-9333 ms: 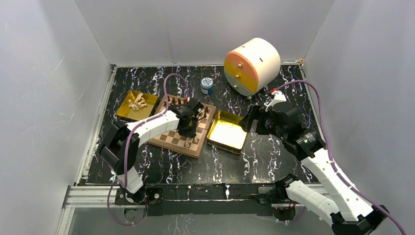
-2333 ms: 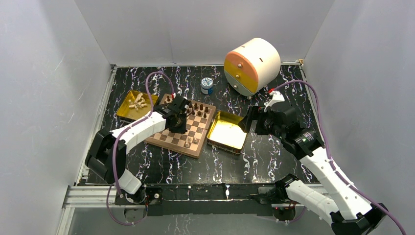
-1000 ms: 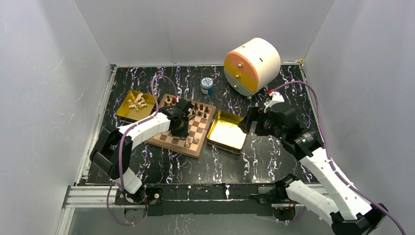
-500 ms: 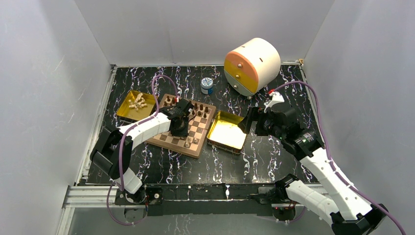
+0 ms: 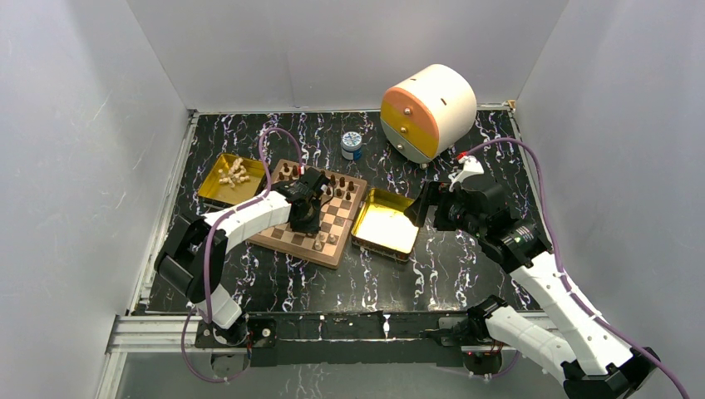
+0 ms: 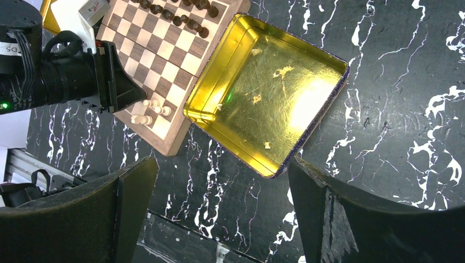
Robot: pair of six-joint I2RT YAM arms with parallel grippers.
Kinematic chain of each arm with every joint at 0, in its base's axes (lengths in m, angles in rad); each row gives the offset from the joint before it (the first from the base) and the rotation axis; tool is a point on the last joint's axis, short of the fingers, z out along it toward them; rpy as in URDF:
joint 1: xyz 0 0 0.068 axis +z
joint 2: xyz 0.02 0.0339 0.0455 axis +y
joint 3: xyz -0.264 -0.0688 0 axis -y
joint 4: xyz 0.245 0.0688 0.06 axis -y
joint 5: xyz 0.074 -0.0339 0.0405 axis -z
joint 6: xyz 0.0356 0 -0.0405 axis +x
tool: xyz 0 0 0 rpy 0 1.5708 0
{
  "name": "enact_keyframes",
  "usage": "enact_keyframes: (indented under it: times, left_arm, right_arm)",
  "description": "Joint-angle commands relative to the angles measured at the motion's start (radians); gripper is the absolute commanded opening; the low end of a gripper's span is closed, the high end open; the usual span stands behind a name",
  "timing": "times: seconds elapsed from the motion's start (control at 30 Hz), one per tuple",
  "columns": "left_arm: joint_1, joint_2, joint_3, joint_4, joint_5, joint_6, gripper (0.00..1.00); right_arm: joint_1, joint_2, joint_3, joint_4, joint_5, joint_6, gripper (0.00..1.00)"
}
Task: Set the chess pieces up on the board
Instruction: Place the chess piece on the chessboard.
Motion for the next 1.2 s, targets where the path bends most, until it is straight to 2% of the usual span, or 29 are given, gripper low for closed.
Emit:
enact_keyframes:
  times: [0.0,1.17]
  left_arm:
    - [-0.004,-0.009,0.026,-0.020,-0.004,-0.001,0.23]
    - [-0.005,0.021,0.037,-0.028,0.008,0.014,0.23]
  right_arm:
    - [-0.004,-0.013,0.004,0.051,-0.014,0.004,0.99]
    - [-0.003,0.001,0.012,0.064,-0.023,0.000,0.99]
